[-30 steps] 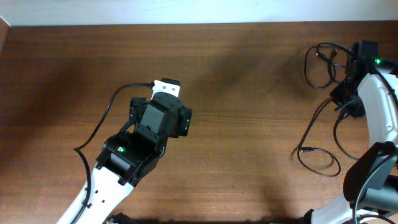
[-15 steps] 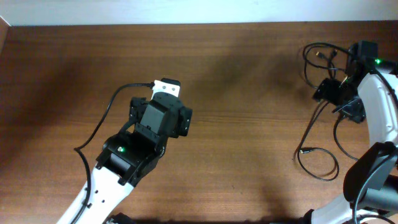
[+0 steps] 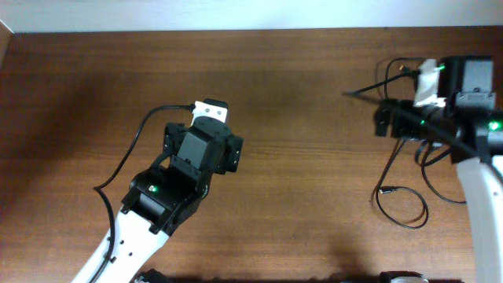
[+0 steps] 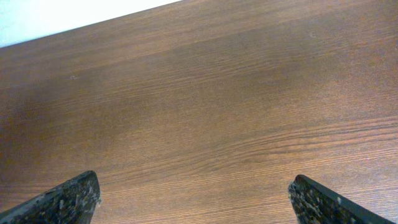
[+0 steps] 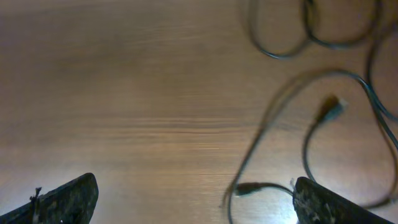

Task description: Untangle cables

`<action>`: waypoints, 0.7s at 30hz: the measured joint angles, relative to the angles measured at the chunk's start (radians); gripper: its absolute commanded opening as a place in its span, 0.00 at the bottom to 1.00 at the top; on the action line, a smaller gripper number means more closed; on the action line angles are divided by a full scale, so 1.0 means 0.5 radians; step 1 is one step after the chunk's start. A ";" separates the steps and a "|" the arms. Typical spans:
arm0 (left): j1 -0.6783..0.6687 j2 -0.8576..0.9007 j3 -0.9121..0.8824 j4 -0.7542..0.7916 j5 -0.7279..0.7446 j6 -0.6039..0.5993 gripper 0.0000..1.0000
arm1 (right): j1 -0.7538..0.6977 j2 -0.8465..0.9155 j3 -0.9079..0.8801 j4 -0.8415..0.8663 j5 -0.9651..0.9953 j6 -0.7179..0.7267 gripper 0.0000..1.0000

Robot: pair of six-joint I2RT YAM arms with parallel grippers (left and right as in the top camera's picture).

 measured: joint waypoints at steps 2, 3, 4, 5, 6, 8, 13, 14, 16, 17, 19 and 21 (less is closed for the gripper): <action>0.000 0.000 0.000 0.000 0.000 -0.001 0.99 | 0.139 -0.043 0.000 -0.005 -0.008 -0.027 0.99; 0.000 0.000 0.000 0.000 0.000 0.000 0.99 | 0.213 -0.050 0.000 -0.027 -0.013 -0.032 0.99; 0.000 0.000 0.000 0.000 0.000 -0.001 0.99 | 0.243 -0.050 0.000 -0.037 -0.014 -0.034 0.99; 0.000 0.000 0.000 0.000 0.000 -0.001 0.99 | 0.267 -0.047 0.000 -0.042 -0.013 -0.036 0.99; 0.000 0.000 0.000 0.000 0.000 -0.001 0.99 | 0.294 -0.045 0.000 -0.056 -0.013 -0.037 0.99; 0.000 0.000 0.000 0.000 0.000 0.000 0.99 | 0.321 -0.037 0.000 -0.082 -0.014 -0.037 0.99; 0.000 0.000 0.000 0.000 0.000 -0.001 0.99 | 0.327 0.020 0.000 -0.088 -0.013 -0.040 0.99; 0.000 0.000 0.000 0.000 0.000 -0.001 0.99 | 0.327 0.030 0.000 -0.087 -0.014 -0.041 0.99; 0.000 0.000 0.000 0.000 0.000 -0.001 0.99 | 0.327 0.047 0.000 -0.087 -0.014 -0.043 0.99; 0.000 0.000 0.000 0.000 0.000 -0.001 0.99 | 0.327 0.053 0.000 -0.087 -0.013 -0.043 0.99; 0.000 0.000 0.000 0.000 0.000 -0.001 0.99 | 0.327 0.063 0.000 -0.087 -0.013 -0.043 0.99; 0.000 0.000 0.000 0.000 0.000 -0.001 0.99 | 0.327 0.063 0.000 -0.087 -0.013 -0.043 0.99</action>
